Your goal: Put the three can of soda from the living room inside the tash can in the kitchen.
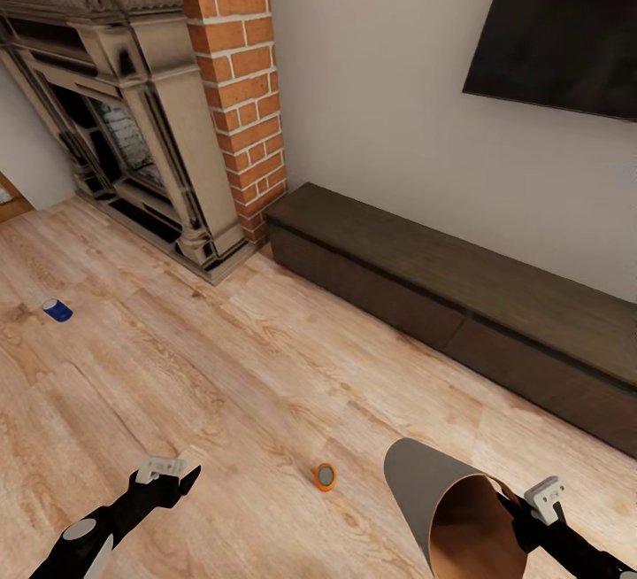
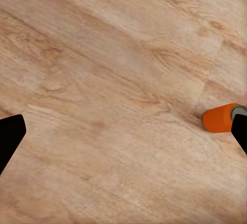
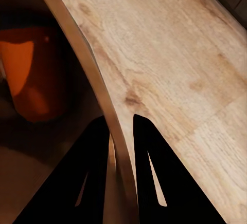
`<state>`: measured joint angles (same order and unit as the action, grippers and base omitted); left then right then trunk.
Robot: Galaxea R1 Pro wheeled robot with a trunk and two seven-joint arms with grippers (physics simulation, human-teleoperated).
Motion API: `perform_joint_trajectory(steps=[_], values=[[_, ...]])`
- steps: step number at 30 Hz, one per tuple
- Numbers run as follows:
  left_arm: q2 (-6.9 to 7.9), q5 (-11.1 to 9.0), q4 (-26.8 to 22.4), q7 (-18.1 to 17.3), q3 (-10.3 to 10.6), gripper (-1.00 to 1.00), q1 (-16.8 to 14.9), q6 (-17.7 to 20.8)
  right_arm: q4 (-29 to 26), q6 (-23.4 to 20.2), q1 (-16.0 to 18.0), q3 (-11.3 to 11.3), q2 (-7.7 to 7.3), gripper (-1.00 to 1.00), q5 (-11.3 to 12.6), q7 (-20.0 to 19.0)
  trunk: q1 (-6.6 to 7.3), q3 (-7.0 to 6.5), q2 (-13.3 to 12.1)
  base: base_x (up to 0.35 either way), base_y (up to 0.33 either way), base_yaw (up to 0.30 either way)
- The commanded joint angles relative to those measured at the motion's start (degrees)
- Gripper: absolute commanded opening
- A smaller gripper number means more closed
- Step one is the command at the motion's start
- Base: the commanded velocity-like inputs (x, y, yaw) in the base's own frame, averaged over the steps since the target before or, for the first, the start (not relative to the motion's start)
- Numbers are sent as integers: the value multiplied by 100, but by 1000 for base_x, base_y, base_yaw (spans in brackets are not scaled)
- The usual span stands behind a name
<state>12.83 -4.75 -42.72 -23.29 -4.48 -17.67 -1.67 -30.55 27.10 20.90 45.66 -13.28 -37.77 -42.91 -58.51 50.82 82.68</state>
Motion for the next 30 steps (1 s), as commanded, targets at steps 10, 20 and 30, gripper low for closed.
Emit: perform_joint_trajectory(steps=[10, 20, 30], values=[[0, 0, 7, 0, 7, 100, 0, 14, -3, -3, 1, 10, -7, -100, 33, -50, 0, -30, 0, 27, 27, -60], [0, 0, 9, 0, 8, 100, 0, 17, -3, -3, 1, 13, -33, -100, 41, -51, 0, -101, 0, 108, 105, -148], [0, 14, 9, 8, 41, 100, 0, 23, -3, -11, 1, 8, -53, -100, 278, -29, 0, -176, 0, 47, 14, -159]])
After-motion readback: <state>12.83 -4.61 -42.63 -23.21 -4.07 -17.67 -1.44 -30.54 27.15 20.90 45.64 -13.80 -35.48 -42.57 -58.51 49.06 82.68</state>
